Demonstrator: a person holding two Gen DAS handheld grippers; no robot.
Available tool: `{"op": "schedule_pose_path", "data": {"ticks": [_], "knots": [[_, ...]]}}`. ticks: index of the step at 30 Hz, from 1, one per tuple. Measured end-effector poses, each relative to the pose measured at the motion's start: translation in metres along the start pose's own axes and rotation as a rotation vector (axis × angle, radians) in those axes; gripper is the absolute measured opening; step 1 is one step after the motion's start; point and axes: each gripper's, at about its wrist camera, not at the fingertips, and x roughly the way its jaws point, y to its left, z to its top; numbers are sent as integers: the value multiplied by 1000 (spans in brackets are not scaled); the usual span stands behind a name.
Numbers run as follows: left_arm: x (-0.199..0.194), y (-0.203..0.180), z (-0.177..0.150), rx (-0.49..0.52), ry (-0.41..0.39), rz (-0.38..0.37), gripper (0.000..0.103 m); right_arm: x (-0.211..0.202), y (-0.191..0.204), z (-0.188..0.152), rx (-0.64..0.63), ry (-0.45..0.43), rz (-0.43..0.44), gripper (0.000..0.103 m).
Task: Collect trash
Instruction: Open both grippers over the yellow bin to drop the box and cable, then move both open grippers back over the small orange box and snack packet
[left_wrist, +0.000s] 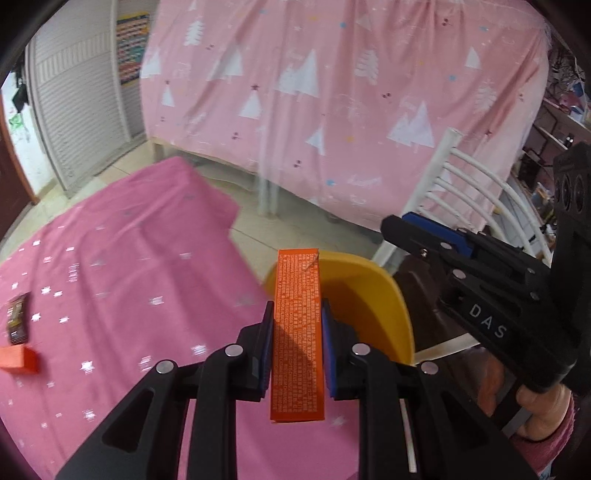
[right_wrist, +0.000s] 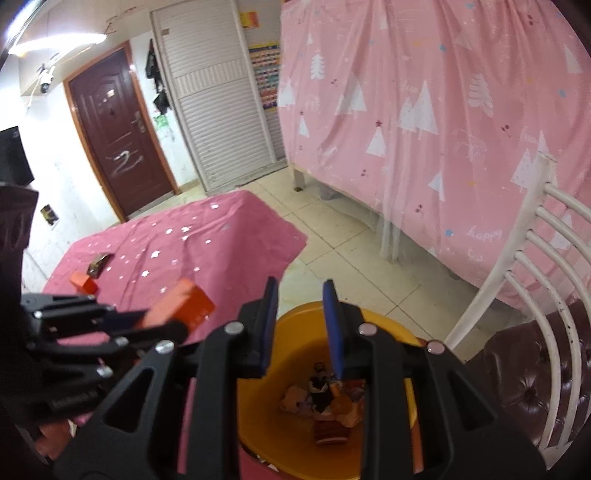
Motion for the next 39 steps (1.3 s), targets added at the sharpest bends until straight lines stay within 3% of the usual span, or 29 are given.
{"op": "schedule_pose_path", "data": {"ticks": [4, 5, 8, 9, 16, 18, 19, 20, 22, 28, 39], "knots": [[19, -12, 6, -7, 16, -65, 18, -7, -22, 1, 48, -15, -27, 23], [23, -14, 6, -11, 21, -70, 24, -8, -27, 0, 59, -19, -34, 23], [30, -18, 8, -20, 14, -75, 72, -12, -41, 0, 96, -31, -41, 24], [30, -18, 7, -21, 0, -59, 77, -13, -43, 1, 100, -33, -42, 24], [31, -9, 4, -29, 3, -25, 81, -14, -35, 1, 91, -43, -36, 25], [28, -5, 2, -28, -6, -16, 86, -15, -31, 1, 85, -48, -34, 44], [26, -3, 2, -28, -12, -11, 87, -15, -30, 2, 80, -56, -34, 60], [24, -1, 2, -29, -17, -8, 88, -16, -27, 2, 76, -66, -34, 66], [19, 3, 1, -33, -28, -6, 89, -18, -22, 2, 70, -76, -27, 68], [-3, 23, -1, -45, -73, 26, 91, -30, -12, 5, 90, -156, 39, 92], [-48, 89, -5, -123, -161, 132, 92, -10, 46, 13, 8, -120, 115, 97]]}}
